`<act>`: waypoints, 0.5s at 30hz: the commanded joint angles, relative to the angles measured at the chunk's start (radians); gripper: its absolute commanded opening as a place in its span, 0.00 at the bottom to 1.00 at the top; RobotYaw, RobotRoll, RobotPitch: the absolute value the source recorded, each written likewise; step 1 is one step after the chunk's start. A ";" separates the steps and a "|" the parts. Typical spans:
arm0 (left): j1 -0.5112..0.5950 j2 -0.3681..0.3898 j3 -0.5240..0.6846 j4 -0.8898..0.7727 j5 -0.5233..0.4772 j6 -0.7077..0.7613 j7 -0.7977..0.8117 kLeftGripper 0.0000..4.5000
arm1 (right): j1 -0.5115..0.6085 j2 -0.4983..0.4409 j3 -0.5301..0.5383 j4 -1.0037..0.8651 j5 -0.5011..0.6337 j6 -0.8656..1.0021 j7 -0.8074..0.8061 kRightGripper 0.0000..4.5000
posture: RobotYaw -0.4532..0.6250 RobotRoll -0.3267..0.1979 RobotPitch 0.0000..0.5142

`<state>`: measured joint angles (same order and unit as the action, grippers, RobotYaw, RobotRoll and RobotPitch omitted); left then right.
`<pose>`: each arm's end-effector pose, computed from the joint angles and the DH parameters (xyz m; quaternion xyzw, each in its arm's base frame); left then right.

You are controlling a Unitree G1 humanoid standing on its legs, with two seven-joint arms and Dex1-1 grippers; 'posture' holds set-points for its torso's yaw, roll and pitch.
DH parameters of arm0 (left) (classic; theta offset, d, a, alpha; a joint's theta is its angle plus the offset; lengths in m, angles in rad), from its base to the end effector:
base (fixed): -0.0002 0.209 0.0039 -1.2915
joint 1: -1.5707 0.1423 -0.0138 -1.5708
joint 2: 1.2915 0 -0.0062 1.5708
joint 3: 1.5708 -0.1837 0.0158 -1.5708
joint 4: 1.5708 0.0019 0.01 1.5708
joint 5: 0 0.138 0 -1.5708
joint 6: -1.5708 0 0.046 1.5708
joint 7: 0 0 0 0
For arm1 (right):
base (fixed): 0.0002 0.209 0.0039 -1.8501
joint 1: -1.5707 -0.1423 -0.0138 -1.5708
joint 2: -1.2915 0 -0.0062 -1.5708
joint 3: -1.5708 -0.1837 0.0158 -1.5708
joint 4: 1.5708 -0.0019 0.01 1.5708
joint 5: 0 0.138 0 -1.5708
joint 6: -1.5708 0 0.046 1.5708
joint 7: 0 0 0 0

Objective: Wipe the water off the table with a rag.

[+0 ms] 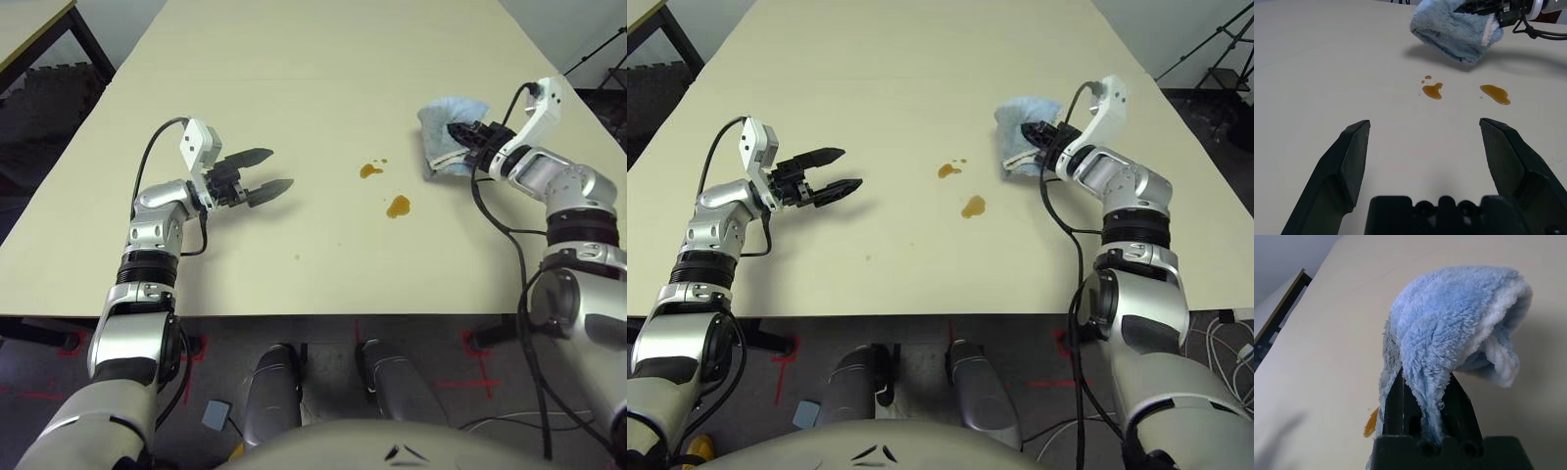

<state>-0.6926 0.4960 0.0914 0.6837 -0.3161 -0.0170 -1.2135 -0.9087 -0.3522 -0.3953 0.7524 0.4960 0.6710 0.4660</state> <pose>0.3180 0.2599 0.1370 0.0577 -0.0181 -0.4877 0.8709 0.3409 -0.2317 0.1528 0.2871 0.1226 0.1856 0.9317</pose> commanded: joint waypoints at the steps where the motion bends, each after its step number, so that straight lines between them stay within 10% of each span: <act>1: 0.004 0.009 -0.004 -0.002 0.004 0.003 -0.013 1.00 | -0.025 0.014 0.026 0.049 -0.043 -0.066 -0.039 0.01 | 0.22 0.62 0.22; 15: 0.001 0.040 -0.010 0.007 0.011 -0.005 -0.054 1.00 | -0.069 0.109 0.150 0.278 -0.215 -0.260 -0.107 0.01 | 0.23 0.62 0.24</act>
<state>-0.6916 0.5312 0.0889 0.6826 -0.3157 -0.0167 -1.2601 -0.9717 -0.2579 -0.2669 0.9953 0.3021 0.4113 0.3542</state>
